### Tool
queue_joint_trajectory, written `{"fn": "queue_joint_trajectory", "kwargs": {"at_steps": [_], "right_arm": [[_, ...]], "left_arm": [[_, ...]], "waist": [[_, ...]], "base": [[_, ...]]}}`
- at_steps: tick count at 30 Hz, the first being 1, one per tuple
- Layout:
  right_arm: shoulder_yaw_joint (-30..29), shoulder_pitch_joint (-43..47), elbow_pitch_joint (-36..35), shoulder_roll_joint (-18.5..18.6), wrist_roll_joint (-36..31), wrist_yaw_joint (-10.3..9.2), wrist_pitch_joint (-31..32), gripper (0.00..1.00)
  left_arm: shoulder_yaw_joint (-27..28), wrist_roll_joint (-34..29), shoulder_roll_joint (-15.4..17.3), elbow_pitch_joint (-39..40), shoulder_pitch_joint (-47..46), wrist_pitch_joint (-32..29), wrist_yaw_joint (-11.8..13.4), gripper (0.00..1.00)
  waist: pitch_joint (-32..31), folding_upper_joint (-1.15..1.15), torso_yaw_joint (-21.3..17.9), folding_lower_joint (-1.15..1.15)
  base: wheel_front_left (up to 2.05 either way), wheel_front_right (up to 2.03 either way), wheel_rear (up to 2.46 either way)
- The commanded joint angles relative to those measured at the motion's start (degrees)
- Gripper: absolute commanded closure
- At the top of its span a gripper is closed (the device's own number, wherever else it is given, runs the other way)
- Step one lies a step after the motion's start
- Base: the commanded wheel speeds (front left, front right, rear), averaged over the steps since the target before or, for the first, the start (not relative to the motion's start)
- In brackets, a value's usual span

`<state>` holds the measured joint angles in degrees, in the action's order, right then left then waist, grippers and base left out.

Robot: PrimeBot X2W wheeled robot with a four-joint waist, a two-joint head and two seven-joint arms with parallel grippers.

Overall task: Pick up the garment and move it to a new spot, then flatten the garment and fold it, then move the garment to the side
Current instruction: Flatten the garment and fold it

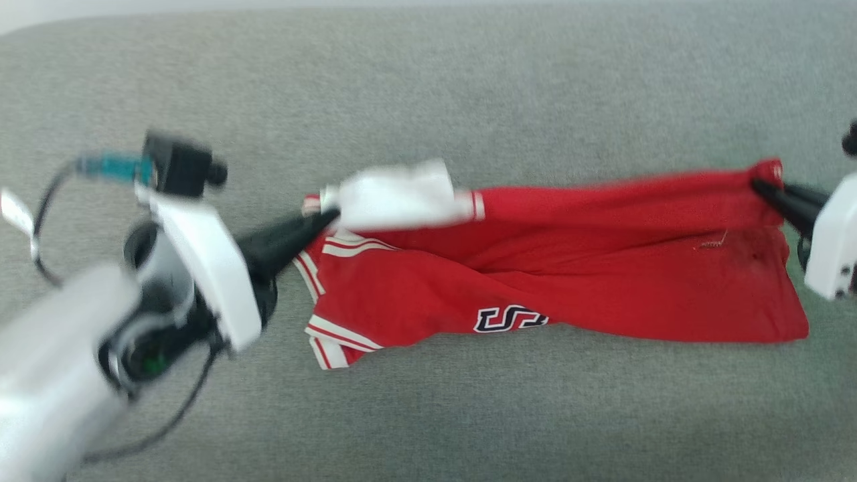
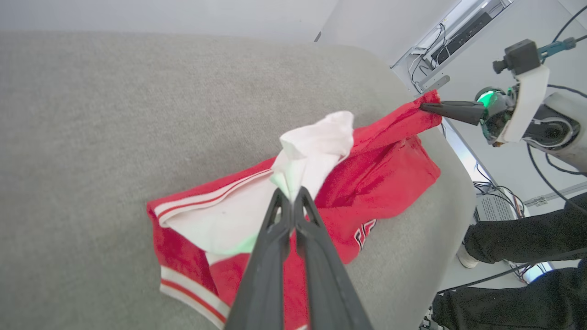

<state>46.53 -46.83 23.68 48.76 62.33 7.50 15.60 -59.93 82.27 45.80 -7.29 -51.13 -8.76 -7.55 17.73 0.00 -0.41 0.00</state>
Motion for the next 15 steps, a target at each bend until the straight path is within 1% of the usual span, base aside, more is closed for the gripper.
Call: {"fn": "queue_joint_trajectory", "kwargs": {"at_steps": [1,3,4,9,12,15], "right_arm": [[-0.7,3.1,-1.1,0.8,0.6,-0.03,-1.5,1.0],[-1.6,5.7,-2.1,1.6,0.5,-0.03,-2.8,1.0],[-1.6,5.7,-2.1,1.6,0.5,-0.03,-2.8,1.0],[-5.0,11.6,-2.9,1.8,0.4,-0.03,-5.3,1.0],[-6.6,13.6,-2.3,1.3,-0.3,-0.03,-5.8,1.0],[-7.9,14.9,-1.2,-0.4,-0.6,-0.03,-6.1,1.0]], "left_arm": [[-0.5,0.3,1.1,2.0,3.9,2.8,0.2,1.0],[-0.8,0.0,2.4,3.3,7.1,5.5,0.2,1.0],[-0.8,0.0,2.4,3.3,7.1,5.5,0.2,1.0],[-2.0,-0.3,3.2,4.6,14.1,11.0,0.5,1.0],[-3.1,-0.9,2.7,3.6,16.0,11.9,0.9,1.0],[-3.8,-1.2,1.3,1.9,16.9,12.5,1.0,1.0]], "waist": [[-1.9,0.0,1.4,0.0],[-2.1,0.0,1.5,0.0],[-2.1,0.0,1.5,0.0],[-2.0,0.0,1.4,0.0],[-1.5,0.0,1.1,0.0],[-0.8,0.0,1.0,0.0]], "base": [[0.0,0.0,0.0],[0.0,0.0,0.0],[0.0,0.0,0.0],[0.0,0.0,0.0],[0.0,0.0,0.0],[0.0,0.0,0.0]]}}
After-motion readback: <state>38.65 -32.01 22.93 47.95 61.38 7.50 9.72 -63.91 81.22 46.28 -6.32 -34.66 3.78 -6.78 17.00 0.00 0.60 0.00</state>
